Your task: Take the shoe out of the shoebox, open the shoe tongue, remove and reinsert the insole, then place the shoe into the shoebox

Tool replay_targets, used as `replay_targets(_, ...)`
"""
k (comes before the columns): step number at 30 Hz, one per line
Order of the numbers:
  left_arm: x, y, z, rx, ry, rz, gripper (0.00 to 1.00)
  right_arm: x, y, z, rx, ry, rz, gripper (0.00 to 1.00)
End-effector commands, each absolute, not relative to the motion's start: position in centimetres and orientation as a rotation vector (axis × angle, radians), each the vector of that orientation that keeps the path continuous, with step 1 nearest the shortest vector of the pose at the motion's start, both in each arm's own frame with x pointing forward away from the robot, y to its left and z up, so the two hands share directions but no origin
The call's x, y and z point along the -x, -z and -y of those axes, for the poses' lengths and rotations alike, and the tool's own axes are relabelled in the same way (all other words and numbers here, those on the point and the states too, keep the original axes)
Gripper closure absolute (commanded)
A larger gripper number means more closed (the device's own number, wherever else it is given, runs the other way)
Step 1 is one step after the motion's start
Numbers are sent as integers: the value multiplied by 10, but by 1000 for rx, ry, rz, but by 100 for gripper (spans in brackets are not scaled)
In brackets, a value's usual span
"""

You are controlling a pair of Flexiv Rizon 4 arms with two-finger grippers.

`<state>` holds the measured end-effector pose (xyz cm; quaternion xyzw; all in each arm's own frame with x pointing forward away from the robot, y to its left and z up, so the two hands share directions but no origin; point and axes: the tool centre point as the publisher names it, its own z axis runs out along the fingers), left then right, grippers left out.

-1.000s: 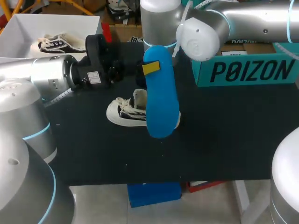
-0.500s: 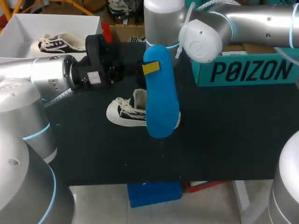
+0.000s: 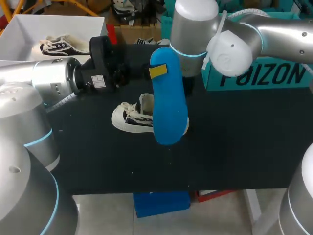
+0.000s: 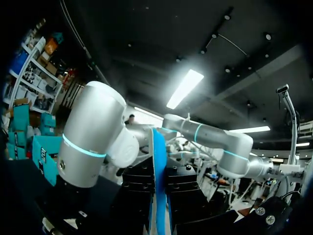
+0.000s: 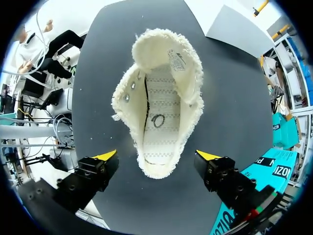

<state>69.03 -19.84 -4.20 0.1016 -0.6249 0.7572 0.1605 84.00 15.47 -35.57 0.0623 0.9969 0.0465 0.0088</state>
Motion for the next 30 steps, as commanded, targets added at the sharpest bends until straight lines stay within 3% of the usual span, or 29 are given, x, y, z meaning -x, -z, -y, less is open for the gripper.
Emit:
replay_targets(1, -689, 43, 200, -295, -2168, 1786, 100, -833, 359, -143, -199, -318, -3082, 0)
replay_targets(30, -689, 43, 200, -295, -2168, 1786, 100, -831, 388, -109, -255, -843, -2888, 0)
